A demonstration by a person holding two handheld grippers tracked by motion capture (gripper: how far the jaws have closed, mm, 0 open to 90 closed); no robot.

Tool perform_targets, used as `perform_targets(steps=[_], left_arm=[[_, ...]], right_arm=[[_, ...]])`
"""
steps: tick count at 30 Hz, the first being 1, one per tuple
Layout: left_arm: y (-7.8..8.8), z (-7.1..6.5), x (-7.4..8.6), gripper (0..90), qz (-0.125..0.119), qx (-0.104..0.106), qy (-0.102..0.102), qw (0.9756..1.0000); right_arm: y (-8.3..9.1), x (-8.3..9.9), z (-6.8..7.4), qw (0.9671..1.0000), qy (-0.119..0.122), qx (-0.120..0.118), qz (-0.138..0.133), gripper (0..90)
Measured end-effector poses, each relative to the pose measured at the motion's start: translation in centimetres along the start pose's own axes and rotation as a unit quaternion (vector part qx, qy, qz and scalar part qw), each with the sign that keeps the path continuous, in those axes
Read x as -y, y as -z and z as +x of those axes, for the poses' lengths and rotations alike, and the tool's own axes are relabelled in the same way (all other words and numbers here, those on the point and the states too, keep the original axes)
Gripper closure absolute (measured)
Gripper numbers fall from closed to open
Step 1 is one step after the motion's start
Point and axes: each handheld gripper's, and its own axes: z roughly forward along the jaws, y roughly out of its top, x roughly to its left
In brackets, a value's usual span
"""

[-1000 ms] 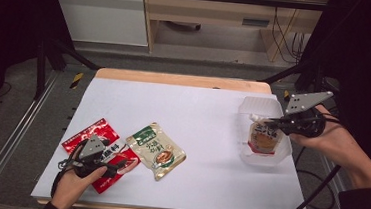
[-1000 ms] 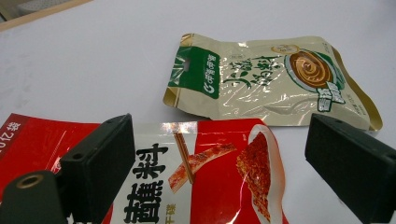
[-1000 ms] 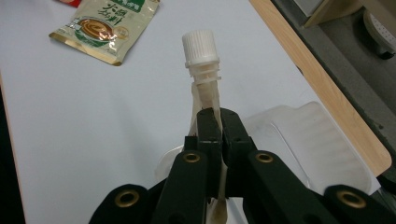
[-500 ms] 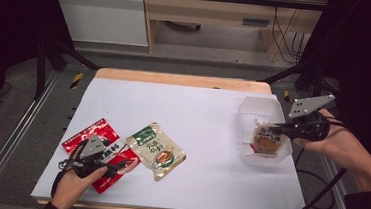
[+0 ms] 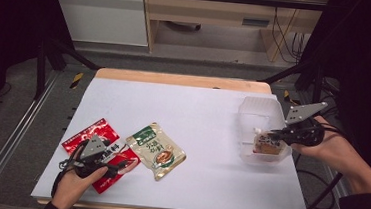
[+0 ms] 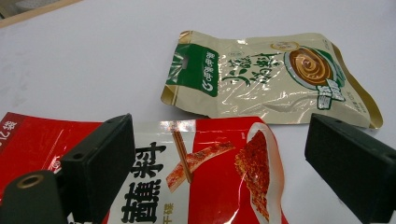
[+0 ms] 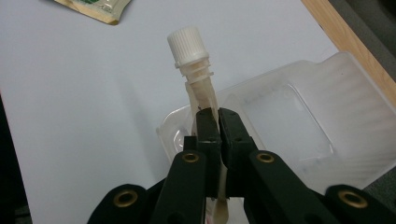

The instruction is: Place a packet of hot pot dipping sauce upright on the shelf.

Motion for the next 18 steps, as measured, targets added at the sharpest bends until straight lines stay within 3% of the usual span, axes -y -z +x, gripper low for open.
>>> perform_targets(steps=[18], left_arm=[[0.0, 0.0, 0.0, 8.5, 0.001, 0.001, 0.0, 1.0]], right_arm=[[-2.1, -0.1, 0.3, 0.9998, 0.002, -0.016, -0.008, 87.9]])
